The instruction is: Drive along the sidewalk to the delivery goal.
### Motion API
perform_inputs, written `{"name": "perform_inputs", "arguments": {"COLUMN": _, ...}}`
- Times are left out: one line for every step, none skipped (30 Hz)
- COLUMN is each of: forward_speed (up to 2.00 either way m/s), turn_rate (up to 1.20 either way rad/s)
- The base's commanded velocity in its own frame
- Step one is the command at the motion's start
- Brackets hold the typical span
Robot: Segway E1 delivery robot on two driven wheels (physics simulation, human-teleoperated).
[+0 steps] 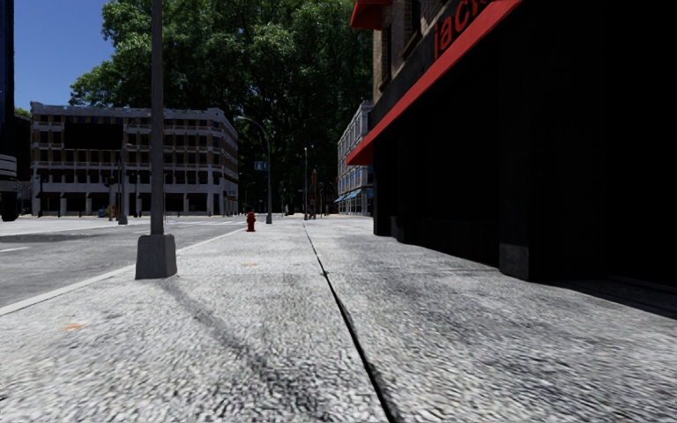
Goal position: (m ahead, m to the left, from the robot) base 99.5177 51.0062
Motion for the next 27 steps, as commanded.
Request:
{"name": "perform_inputs", "arguments": {"forward_speed": 1.98, "turn_rate": 0.00}}
{"name": "perform_inputs", "arguments": {"forward_speed": 1.98, "turn_rate": 0.00}}
{"name": "perform_inputs", "arguments": {"forward_speed": 1.98, "turn_rate": 0.00}}
{"name": "perform_inputs", "arguments": {"forward_speed": 1.98, "turn_rate": 0.00}}
{"name": "perform_inputs", "arguments": {"forward_speed": 1.98, "turn_rate": 0.00}}
{"name": "perform_inputs", "arguments": {"forward_speed": 1.98, "turn_rate": 0.00}}
{"name": "perform_inputs", "arguments": {"forward_speed": 1.98, "turn_rate": 0.00}}
{"name": "perform_inputs", "arguments": {"forward_speed": 1.98, "turn_rate": 0.00}}
{"name": "perform_inputs", "arguments": {"forward_speed": 1.98, "turn_rate": 0.00}}
{"name": "perform_inputs", "arguments": {"forward_speed": 1.98, "turn_rate": 0.00}}
{"name": "perform_inputs", "arguments": {"forward_speed": 1.98, "turn_rate": 0.00}}
{"name": "perform_inputs", "arguments": {"forward_speed": 1.98, "turn_rate": 0.00}}
{"name": "perform_inputs", "arguments": {"forward_speed": 1.98, "turn_rate": 0.00}}
{"name": "perform_inputs", "arguments": {"forward_speed": 1.98, "turn_rate": 0.00}}
{"name": "perform_inputs", "arguments": {"forward_speed": 1.98, "turn_rate": 0.00}}
{"name": "perform_inputs", "arguments": {"forward_speed": 1.98, "turn_rate": 0.00}}
{"name": "perform_inputs", "arguments": {"forward_speed": 1.98, "turn_rate": 0.00}}
{"name": "perform_inputs", "arguments": {"forward_speed": 1.98, "turn_rate": 0.00}}
{"name": "perform_inputs", "arguments": {"forward_speed": 1.98, "turn_rate": 0.00}}
{"name": "perform_inputs", "arguments": {"forward_speed": 1.98, "turn_rate": 0.00}}
{"name": "perform_inputs", "arguments": {"forward_speed": 1.98, "turn_rate": 0.00}}
{"name": "perform_inputs", "arguments": {"forward_speed": 1.98, "turn_rate": 0.00}}
{"name": "perform_inputs", "arguments": {"forward_speed": 1.98, "turn_rate": 0.00}}
{"name": "perform_inputs", "arguments": {"forward_speed": 1.98, "turn_rate": 0.00}}
{"name": "perform_inputs", "arguments": {"forward_speed": 1.98, "turn_rate": 0.00}}
{"name": "perform_inputs", "arguments": {"forward_speed": 1.98, "turn_rate": 0.00}}
{"name": "perform_inputs", "arguments": {"forward_speed": 1.98, "turn_rate": 0.00}}
